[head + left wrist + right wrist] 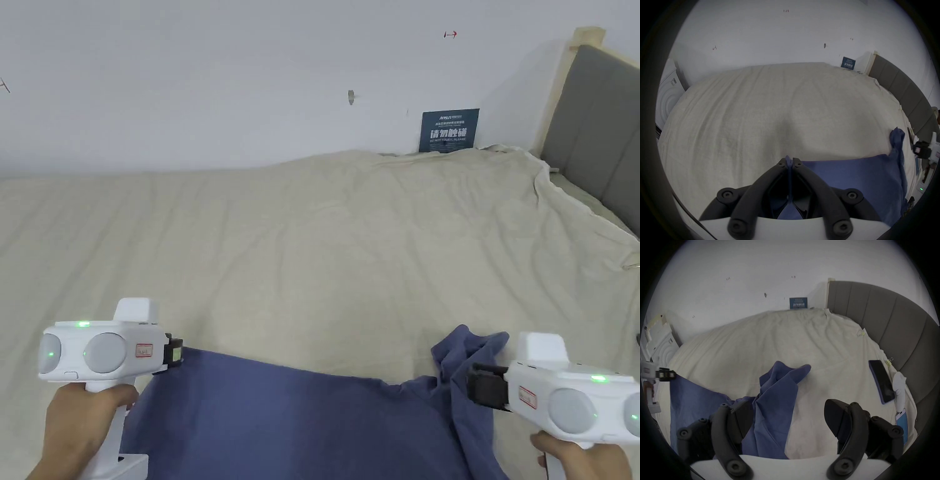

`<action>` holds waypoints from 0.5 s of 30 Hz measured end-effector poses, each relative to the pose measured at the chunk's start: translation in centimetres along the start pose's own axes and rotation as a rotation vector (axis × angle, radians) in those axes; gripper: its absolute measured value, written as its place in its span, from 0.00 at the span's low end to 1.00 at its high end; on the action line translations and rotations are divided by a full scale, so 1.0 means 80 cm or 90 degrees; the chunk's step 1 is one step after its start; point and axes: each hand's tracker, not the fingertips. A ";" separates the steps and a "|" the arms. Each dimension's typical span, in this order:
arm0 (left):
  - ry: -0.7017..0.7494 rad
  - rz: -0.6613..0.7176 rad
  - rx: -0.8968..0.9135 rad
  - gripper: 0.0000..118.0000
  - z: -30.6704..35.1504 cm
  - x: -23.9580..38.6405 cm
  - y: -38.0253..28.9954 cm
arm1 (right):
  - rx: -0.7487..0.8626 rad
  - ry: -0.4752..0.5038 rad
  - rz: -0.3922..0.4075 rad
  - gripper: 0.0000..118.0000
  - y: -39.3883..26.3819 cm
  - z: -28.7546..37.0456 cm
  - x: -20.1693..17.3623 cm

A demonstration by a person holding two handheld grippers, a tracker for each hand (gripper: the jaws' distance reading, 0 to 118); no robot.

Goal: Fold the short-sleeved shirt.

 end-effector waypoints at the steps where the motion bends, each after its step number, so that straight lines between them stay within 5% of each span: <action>1: 0.000 0.001 0.004 0.00 0.006 -0.001 -0.001 | -0.013 0.005 0.006 0.79 -0.001 -0.008 -0.003; 8: 0.003 0.003 0.009 0.00 0.032 0.001 -0.008 | -0.095 0.021 0.029 0.77 -0.018 -0.055 -0.021; 10: 0.003 0.010 0.007 0.00 0.034 0.001 -0.011 | -0.108 0.010 0.051 0.69 -0.026 -0.059 -0.035; 12: 0.004 0.015 0.007 0.00 0.029 -0.002 -0.010 | -0.103 0.005 0.057 0.48 -0.029 -0.064 -0.036; 13: 0.005 0.017 0.006 0.00 0.030 -0.002 -0.012 | -0.106 -0.014 0.055 0.18 -0.031 -0.061 -0.034; 14: 0.006 0.018 0.006 0.00 0.032 -0.003 -0.014 | -0.092 -0.020 0.052 0.03 -0.032 -0.056 -0.032; 15: 0.007 0.018 0.006 0.00 0.035 -0.005 -0.014 | -0.072 -0.002 0.036 0.03 -0.033 -0.048 -0.027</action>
